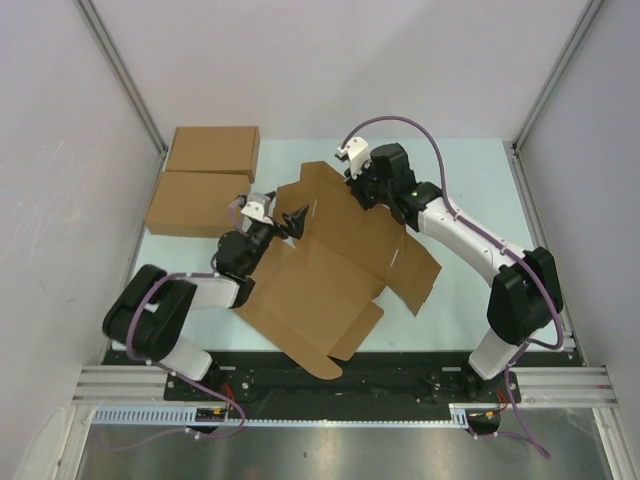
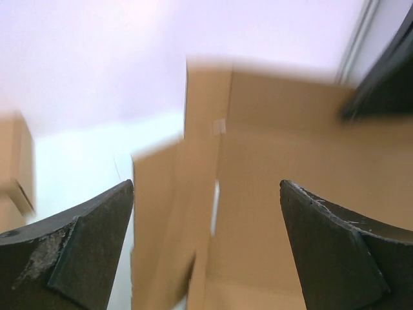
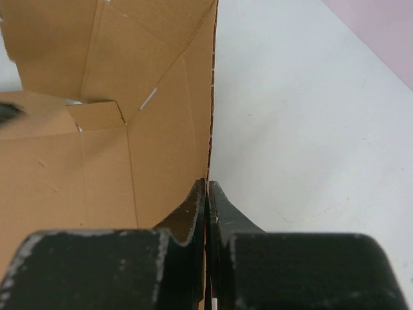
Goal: Fold the paper box
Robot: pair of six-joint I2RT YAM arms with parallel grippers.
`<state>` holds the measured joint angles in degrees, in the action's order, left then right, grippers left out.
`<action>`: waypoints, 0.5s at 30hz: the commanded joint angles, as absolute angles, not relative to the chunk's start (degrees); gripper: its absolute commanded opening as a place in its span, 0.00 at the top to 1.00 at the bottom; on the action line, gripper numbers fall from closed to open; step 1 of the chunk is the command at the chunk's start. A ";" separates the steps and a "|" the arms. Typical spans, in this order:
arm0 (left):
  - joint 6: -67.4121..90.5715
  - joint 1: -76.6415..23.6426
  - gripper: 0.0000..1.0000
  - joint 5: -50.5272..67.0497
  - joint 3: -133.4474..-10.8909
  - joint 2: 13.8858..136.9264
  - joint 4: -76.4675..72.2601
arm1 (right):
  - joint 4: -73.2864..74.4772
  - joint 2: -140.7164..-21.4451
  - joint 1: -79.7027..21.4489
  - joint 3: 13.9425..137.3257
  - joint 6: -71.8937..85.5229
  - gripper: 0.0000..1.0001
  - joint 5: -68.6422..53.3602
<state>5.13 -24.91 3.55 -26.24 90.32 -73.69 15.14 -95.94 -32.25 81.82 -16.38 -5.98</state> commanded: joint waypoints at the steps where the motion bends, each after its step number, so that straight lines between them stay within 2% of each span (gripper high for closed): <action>1: 2.29 -25.31 0.00 -2.09 -26.45 80.88 -73.60 | 12.31 -92.99 -34.62 80.51 -20.47 1.00 6.65; 8: 1.76 -25.22 0.00 -13.61 -30.40 72.95 -54.96 | 9.67 -91.15 -37.79 78.76 -23.37 1.00 14.67; 15: 6.15 -25.14 0.00 -23.99 -39.19 77.77 -38.42 | 4.75 -89.12 -42.01 74.01 -27.51 1.00 25.30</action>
